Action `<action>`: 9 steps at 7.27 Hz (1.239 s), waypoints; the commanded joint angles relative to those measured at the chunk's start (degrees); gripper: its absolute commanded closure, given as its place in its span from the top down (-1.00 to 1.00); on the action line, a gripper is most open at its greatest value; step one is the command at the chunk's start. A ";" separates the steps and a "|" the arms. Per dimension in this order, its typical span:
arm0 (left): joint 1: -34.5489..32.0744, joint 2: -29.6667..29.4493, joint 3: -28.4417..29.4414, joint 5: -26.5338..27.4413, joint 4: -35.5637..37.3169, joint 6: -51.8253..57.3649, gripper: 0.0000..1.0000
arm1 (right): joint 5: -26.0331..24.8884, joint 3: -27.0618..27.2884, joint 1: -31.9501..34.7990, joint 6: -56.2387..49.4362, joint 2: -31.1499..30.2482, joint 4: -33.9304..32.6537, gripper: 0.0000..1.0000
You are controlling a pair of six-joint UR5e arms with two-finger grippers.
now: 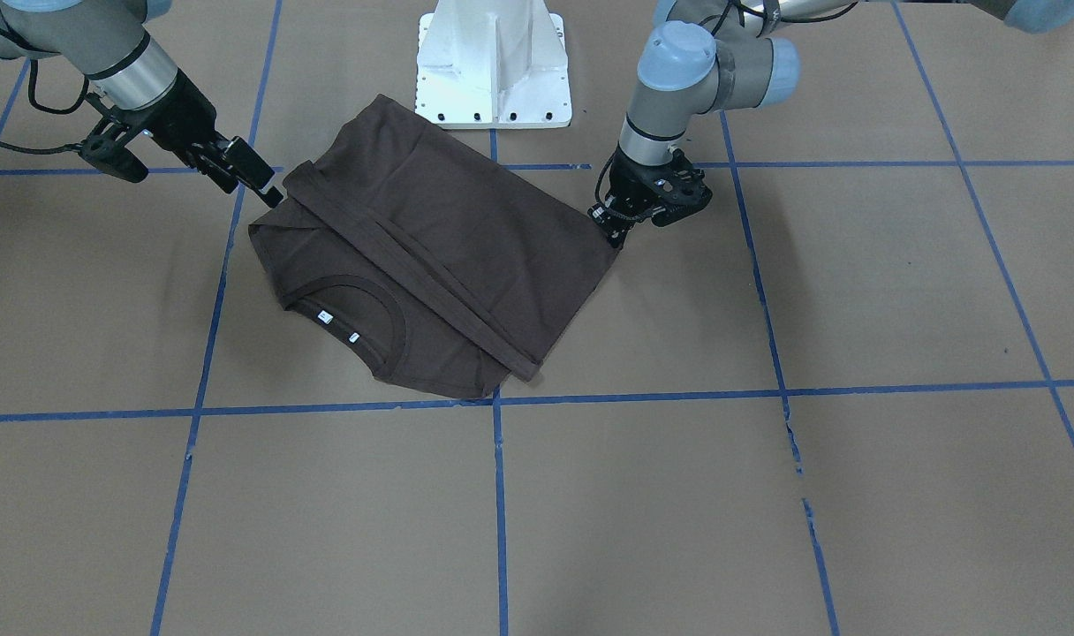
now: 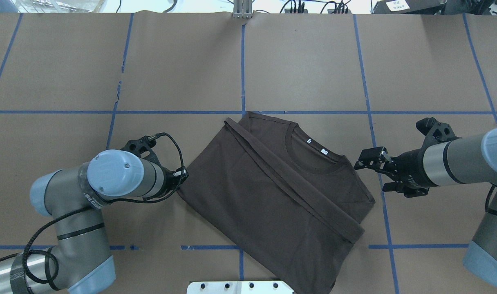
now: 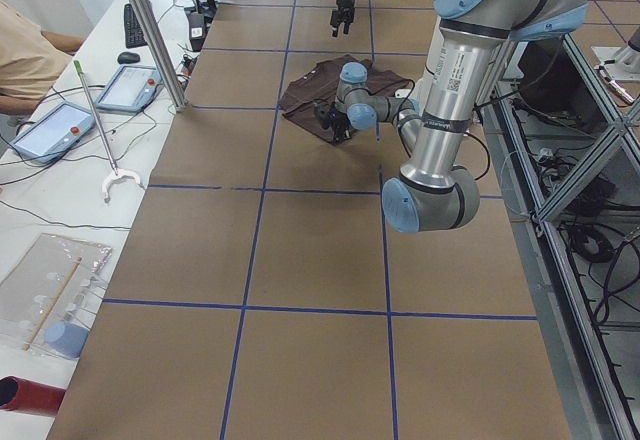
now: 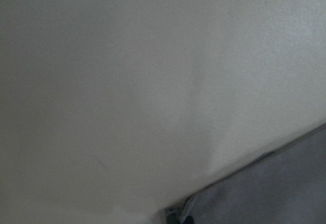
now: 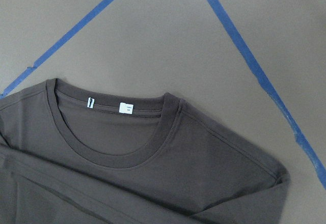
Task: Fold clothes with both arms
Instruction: 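Fold the shirt edge over with the left gripper toward the right gripper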
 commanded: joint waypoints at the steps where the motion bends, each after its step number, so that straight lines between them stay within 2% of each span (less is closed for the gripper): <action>1: -2.90 1.68 -0.58 1.32 1.24 6.64 -1.00 | -0.52 0.04 -0.13 0.01 0.23 0.00 1.00; 2: -7.53 -2.94 4.41 2.38 -0.77 10.33 -1.00 | -0.69 0.21 -0.04 -0.08 0.23 0.09 1.00; 4: -16.25 -15.49 20.29 2.03 -4.98 12.21 -1.00 | -0.61 0.39 -0.30 -0.25 1.45 0.09 1.00; 6: -18.38 -24.48 36.38 1.95 -15.25 11.69 -1.00 | -0.52 0.30 -1.44 -0.25 3.12 0.09 1.00; 8: -18.39 -25.21 36.64 1.16 -17.92 11.69 0.82 | -2.53 -0.66 -4.07 0.01 6.46 -0.18 1.00; 9: -18.39 -24.44 31.93 -3.89 -17.93 11.60 0.97 | -5.33 -1.53 -5.65 -0.08 10.12 -4.35 1.00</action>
